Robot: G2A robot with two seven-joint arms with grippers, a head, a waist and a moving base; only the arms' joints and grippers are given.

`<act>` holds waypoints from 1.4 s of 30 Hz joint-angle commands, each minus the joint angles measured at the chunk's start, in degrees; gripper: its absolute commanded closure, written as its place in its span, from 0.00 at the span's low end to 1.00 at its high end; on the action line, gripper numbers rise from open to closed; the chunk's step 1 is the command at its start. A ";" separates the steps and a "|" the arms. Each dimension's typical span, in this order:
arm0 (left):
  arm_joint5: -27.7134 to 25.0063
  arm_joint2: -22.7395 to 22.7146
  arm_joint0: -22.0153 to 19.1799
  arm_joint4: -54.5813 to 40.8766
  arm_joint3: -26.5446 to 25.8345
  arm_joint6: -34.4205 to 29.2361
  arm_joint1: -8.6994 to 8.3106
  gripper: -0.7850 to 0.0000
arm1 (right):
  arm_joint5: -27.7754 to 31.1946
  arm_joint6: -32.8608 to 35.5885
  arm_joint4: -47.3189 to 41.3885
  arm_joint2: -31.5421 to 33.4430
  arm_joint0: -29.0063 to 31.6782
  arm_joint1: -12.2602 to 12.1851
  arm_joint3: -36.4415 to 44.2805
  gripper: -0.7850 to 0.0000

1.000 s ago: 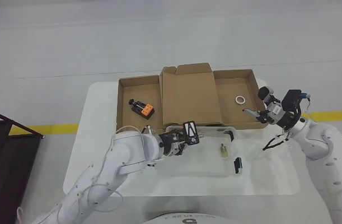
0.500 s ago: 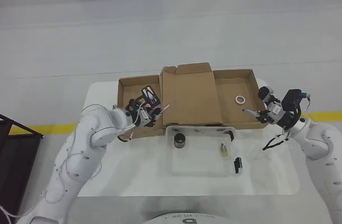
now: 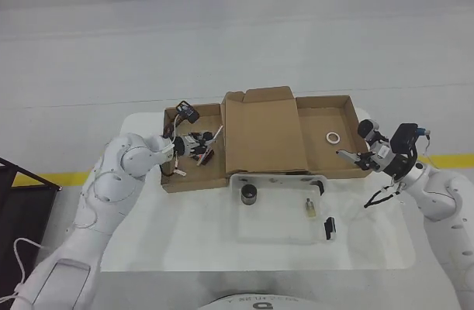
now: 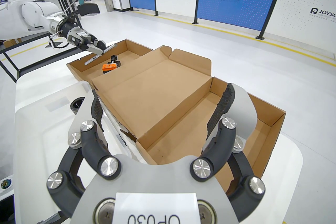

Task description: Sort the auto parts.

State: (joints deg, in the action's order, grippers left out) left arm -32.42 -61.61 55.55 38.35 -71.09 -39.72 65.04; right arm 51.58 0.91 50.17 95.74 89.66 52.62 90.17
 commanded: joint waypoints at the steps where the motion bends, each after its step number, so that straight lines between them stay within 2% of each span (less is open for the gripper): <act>1: 1.28 0.53 -0.50 -1.65 1.68 0.80 0.33 1.00 | 0.00 0.00 0.00 0.00 0.00 0.00 0.00 0.00; 4: 3.79 1.82 -1.96 -3.24 4.53 1.53 1.02 1.00 | 0.00 0.00 0.00 0.00 0.00 0.00 0.00 0.00; 9: 4.42 4.68 -4.49 -5.83 9.30 2.35 2.35 1.00 | 0.00 0.00 0.00 0.00 0.00 0.00 0.00 0.00; 14: 5.17 8.13 -7.15 -7.66 13.55 0.33 3.84 1.00 | 0.00 0.00 0.00 0.00 0.00 0.00 0.00 0.00; 16: 5.32 9.18 -8.05 -8.36 15.20 0.18 4.40 0.97 | 0.00 0.00 0.00 0.00 0.00 0.00 0.00 0.00; 18: 5.32 10.04 -8.83 -8.56 16.64 0.42 4.87 0.90 | 0.00 0.00 0.00 0.00 0.00 0.00 0.00 0.00; 19: 5.25 10.39 -9.16 -8.64 17.21 0.60 5.07 0.83 | 0.00 0.00 0.00 0.00 0.00 0.00 0.00 0.00; 20: 5.09 10.70 -9.44 -8.80 17.78 0.63 5.26 0.64 | 0.00 0.00 0.00 0.00 0.00 0.00 0.00 0.00; 21: 5.00 10.98 -9.76 -8.90 18.28 0.51 5.42 0.52 | 0.00 0.00 0.00 0.00 0.00 0.00 0.00 0.00; 22: 4.92 11.18 -10.05 -9.08 18.70 0.51 5.57 0.00 | 0.00 0.00 0.00 0.00 0.00 0.00 0.00 0.00; 28: 4.98 11.24 -10.80 -9.46 19.65 1.16 5.91 0.00 | 0.00 0.00 0.00 0.00 0.00 0.00 0.00 0.00; 33: 3.66 9.33 -8.72 -7.74 16.14 3.57 4.94 0.00 | 0.00 0.00 0.00 0.00 0.00 0.00 0.00 0.00; 36: 1.75 7.50 -5.73 -5.53 10.28 4.55 3.79 0.00 | 0.00 0.00 0.00 0.00 0.00 0.00 0.00 0.00; 42: -3.81 4.61 2.37 0.17 -6.22 1.37 1.24 0.00 | 0.00 0.00 0.00 0.00 0.00 0.00 0.00 0.00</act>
State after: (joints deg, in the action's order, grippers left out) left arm -35.04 -56.79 56.51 37.84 -74.39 -37.47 66.61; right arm 51.58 0.91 50.17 95.74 89.66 52.62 90.17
